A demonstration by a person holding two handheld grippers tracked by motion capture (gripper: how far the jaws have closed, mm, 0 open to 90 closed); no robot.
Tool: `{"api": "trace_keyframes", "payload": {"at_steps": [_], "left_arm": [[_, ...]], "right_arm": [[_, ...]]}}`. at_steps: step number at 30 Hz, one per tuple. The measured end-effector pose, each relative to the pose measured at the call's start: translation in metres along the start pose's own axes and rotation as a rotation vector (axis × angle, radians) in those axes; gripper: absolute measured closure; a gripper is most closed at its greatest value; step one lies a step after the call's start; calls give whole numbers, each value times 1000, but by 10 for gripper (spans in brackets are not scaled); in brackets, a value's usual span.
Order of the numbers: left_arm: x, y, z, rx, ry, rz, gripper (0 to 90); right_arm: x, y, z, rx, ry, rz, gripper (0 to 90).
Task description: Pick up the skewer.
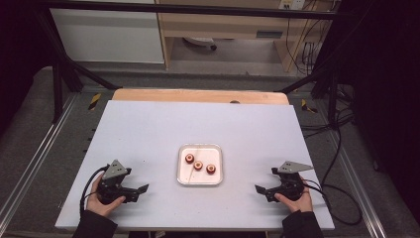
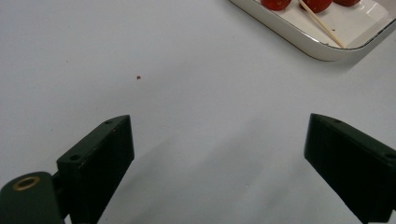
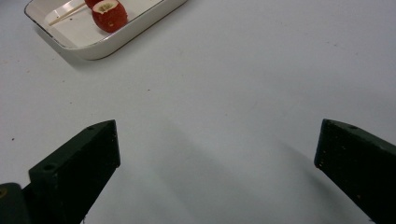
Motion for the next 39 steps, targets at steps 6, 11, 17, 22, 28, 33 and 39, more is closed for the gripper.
{"api": "trace_keyframes", "payload": {"at_steps": [6,11,17,22,28,33,39], "left_arm": [[-3,-3,0,3,-5,1,77],[-4,-8,2,1,2,11,79],[-8,-14,5,-4,8,15,83],[-10,-20,7,5,2,3,89],[-21,-31,11,-9,12,18,91],[-31,-38,13,-25,4,28,98],[-46,-51,21,-34,5,23,112]], "right_arm": [[0,0,0,2,-6,1,7],[0,0,0,5,-1,0,7],[0,0,1,6,-3,-1,7],[0,0,0,10,-3,-1,7],[0,0,1,10,0,-2,6],[0,0,1,9,2,-3,6],[0,0,1,11,-1,-1,7]]}}
Point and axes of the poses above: each handheld gripper's, and its own axes: z roughly forward along the jaws, x roughly out of its underside, y roughly to its left, the point moved 6 cm from there along z, roughly forward along the jaws, and after that the axes turned 8 degrees about -z, right-handed, at the moved point
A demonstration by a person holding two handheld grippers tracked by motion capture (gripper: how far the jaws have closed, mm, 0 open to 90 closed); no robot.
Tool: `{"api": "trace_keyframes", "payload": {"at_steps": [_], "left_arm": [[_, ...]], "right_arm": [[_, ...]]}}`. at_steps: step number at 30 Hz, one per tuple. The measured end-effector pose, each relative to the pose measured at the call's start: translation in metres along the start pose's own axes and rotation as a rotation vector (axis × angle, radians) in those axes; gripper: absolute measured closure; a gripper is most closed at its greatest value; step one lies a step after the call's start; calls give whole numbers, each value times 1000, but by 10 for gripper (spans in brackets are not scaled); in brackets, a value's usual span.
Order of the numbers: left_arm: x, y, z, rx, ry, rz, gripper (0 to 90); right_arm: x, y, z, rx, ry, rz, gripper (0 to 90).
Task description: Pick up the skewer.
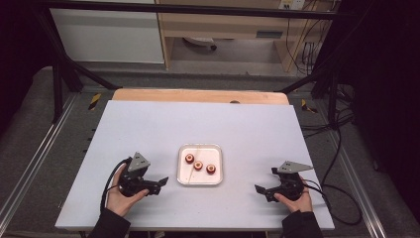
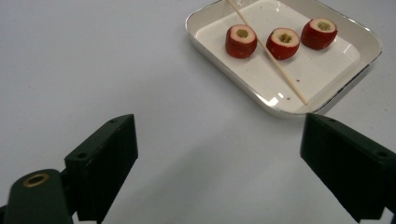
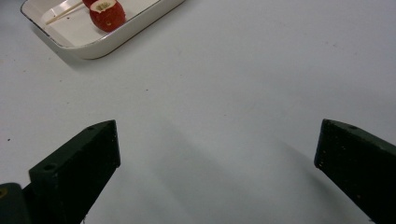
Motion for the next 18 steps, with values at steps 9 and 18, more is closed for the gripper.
{"api": "trace_keyframes", "payload": {"at_steps": [9,18], "left_arm": [[-21,-21,11,-6,-2,7,118],[-34,-39,28,2,10,-19,140]], "right_arm": [[1,0,0,1,8,-3,7],[0,0,0,3,5,-2,7]]}}
Point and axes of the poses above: each handheld gripper's, and its own axes: z roughly forward along the jaws, x roughly out of its underside, y roughly to its left, the point moved 6 cm from there along z, roughly forward along the jaws, and after that the axes turned 8 degrees about -z, right-handed, at the moved point
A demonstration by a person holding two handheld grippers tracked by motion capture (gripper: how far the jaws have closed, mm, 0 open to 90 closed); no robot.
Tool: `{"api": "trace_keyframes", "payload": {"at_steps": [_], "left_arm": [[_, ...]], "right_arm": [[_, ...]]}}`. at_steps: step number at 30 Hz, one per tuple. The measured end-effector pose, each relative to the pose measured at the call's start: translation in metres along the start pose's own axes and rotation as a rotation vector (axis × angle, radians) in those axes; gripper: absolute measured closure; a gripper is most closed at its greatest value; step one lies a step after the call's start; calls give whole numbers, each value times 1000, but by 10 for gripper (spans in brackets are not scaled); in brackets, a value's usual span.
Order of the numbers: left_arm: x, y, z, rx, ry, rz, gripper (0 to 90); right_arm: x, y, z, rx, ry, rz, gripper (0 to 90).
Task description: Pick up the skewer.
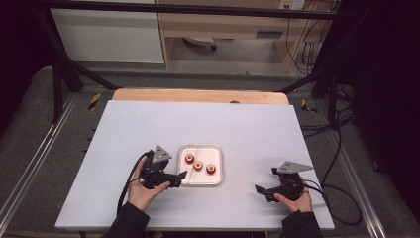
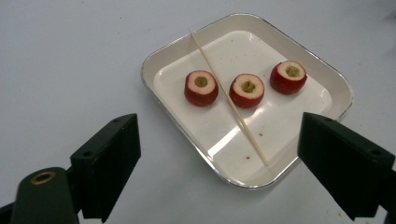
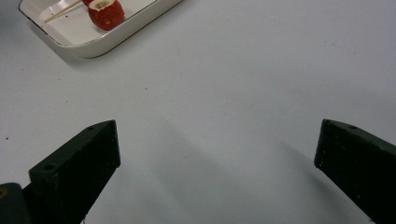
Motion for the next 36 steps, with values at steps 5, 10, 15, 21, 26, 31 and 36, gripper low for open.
{"api": "trace_keyframes", "payload": {"at_steps": [5,10,15,21,26,31,36], "left_arm": [[-3,-8,12,-17,14,-32,169],[0,-15,25,-52,44,-26,242],[4,-21,36,-77,58,-20,357],[6,-23,45,-78,59,-48,477],[7,-26,48,-93,44,-62,604],[9,-30,51,-108,39,-74,689],[11,-31,54,-105,37,-97,747]], "right_arm": [[0,0,0,-2,0,0,6],[0,0,0,-2,-2,0,6],[0,0,0,-2,-2,2,6],[0,0,0,-4,2,-1,6],[0,0,0,-4,2,-1,6],[0,0,0,-4,2,0,6],[0,0,0,-5,1,-2,6]]}}
Point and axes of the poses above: each handheld gripper's, and its own axes: z roughly forward along the jaws, x roughly out of its underside, y roughly to its left, the point moved 6 cm from there along z, roughly forward along the jaws, and after that the axes turned 8 degrees about -z, right-handed, at the moved point
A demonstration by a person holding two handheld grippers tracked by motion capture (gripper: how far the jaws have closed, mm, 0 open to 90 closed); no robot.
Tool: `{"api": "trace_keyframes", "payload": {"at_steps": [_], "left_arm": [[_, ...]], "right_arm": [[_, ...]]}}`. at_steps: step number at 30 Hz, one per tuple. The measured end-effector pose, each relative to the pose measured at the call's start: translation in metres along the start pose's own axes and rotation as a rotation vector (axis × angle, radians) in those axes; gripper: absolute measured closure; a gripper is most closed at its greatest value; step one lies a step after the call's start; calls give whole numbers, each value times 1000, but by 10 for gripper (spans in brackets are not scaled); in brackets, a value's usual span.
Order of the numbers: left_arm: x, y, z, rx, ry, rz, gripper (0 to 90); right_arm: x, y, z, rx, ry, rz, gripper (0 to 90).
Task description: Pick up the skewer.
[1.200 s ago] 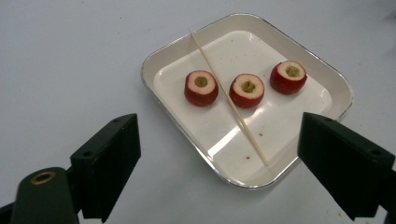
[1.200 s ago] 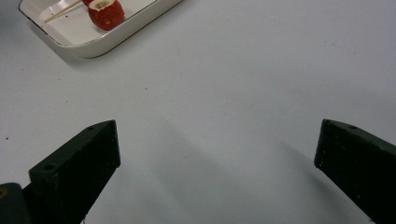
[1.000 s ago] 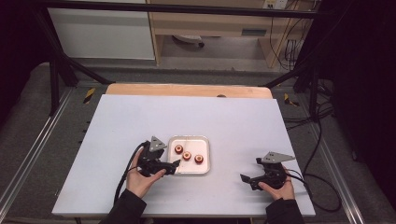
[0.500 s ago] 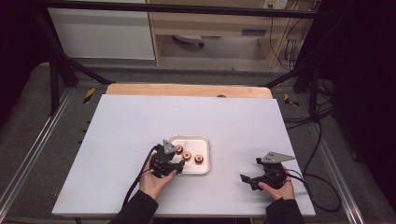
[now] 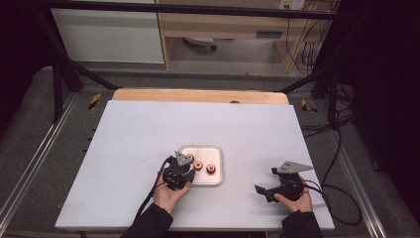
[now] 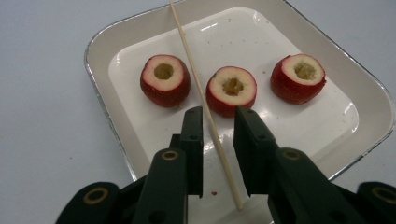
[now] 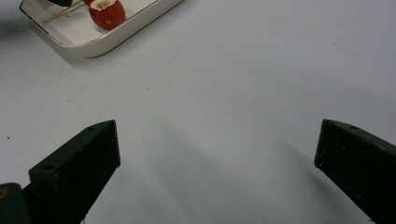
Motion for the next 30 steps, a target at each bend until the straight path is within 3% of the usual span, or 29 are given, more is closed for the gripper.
{"api": "trace_keyframes", "payload": {"at_steps": [8,13,19,25,30], "left_arm": [[0,-3,3,-9,-8,-11,803],[2,-3,7,-36,-5,-11,818],[3,-2,7,-46,-13,-39,859],[4,4,3,-49,-48,-86,884],[2,7,-3,-36,-78,-89,886]], "right_arm": [[0,0,0,-2,-1,3,6],[0,0,0,-3,-1,2,7],[0,0,1,-2,-1,-1,7],[0,1,1,-3,-1,0,7],[0,1,0,0,0,0,8]]}}
Point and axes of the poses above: each handheld gripper's, and its own axes: z roughly forward along the jaws, x roughly out of its underside, y roughly to its left, the point moved 6 cm from there along z, roughly forward along the jaws, and after that the axes turned 8 degrees about -z, right-handed, at the moved point
